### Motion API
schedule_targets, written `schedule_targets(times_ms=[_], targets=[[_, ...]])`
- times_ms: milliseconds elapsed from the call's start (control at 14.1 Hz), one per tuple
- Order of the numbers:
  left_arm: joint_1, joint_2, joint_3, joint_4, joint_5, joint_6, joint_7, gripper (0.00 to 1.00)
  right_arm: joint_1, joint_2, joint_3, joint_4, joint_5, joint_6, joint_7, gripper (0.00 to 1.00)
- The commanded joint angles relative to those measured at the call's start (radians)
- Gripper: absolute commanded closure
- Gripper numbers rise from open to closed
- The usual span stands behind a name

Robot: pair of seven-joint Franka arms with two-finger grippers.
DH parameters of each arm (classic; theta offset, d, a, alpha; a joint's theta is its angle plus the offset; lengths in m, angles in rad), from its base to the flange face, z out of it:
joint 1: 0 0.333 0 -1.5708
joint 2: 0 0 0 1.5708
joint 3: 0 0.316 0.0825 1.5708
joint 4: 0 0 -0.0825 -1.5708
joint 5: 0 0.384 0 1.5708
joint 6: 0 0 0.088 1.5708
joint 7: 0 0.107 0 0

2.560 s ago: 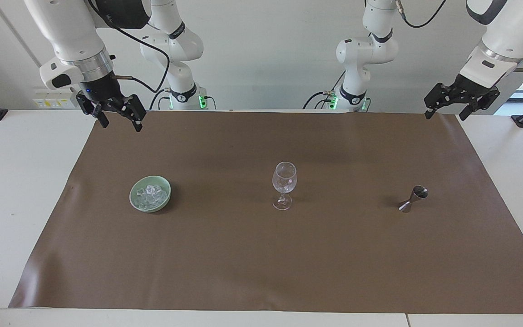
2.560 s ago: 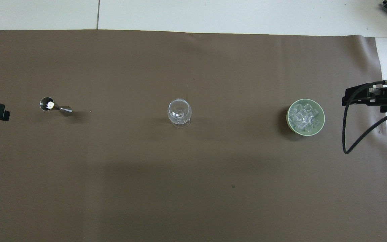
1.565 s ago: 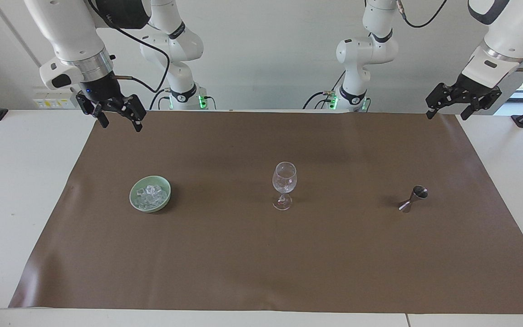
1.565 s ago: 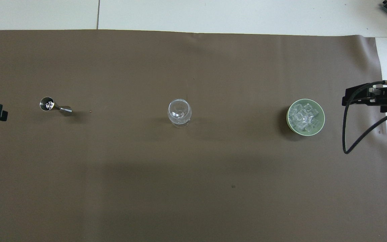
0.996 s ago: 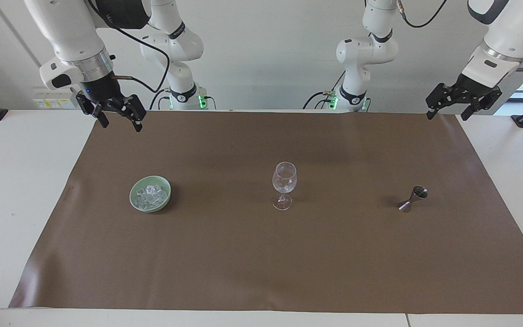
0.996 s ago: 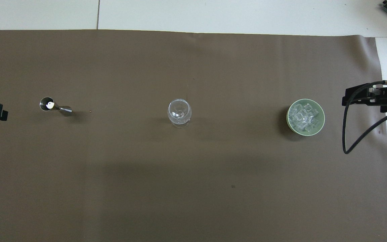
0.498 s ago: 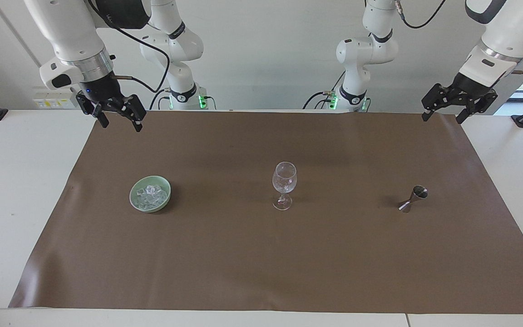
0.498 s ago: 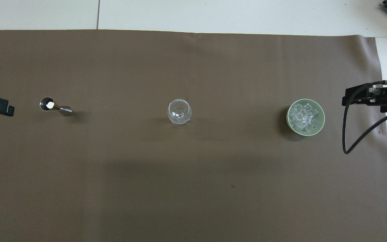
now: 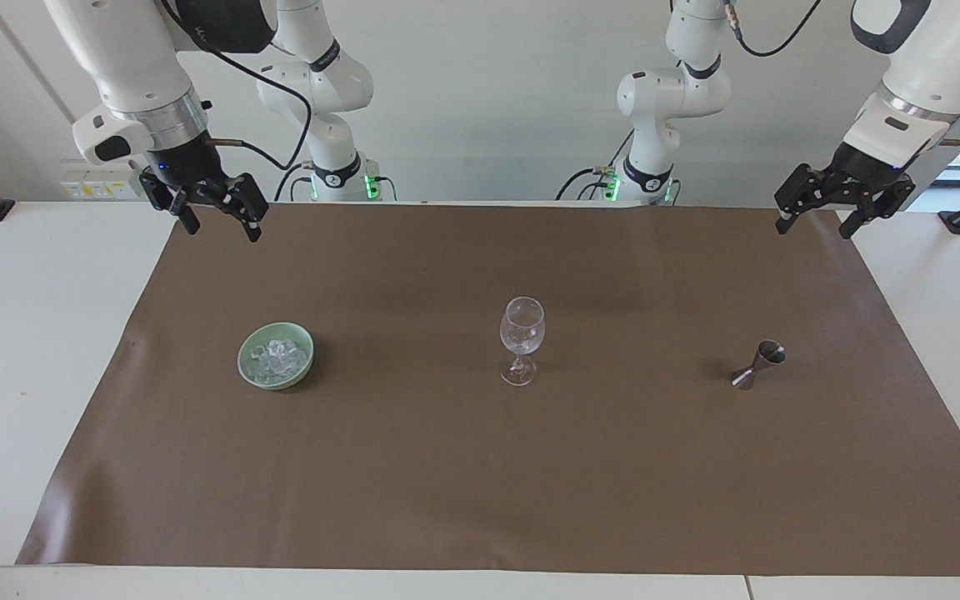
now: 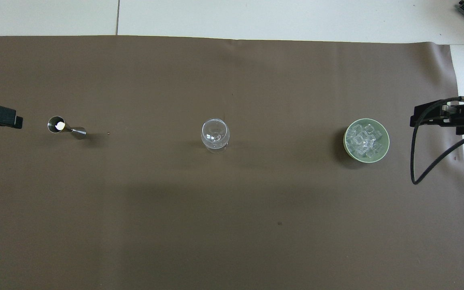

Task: Pour wine and add ice with both arms
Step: 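Move the left gripper toward the metal jigger and open it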

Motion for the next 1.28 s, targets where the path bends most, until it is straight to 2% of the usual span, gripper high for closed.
schedule_targets(times_ms=[0, 996, 1209], targets=[[-0.004, -0.009, 0.006, -0.015, -0.008, 0.012, 0.006, 0.0, -0.011, -0.006, 0.004, -0.004, 0.017, 0.003, -0.023, 0.0], [0.001, 0.066, 0.006, -0.014, -0.006, 0.075, 0.006, 0.0, -0.011, -0.006, 0.004, -0.004, 0.017, 0.003, -0.024, 0.0], [0.015, 0.109, 0.007, -0.012, -0.025, 0.093, -0.063, 0.0, -0.011, -0.006, 0.004, -0.004, 0.017, 0.003, -0.023, 0.0]])
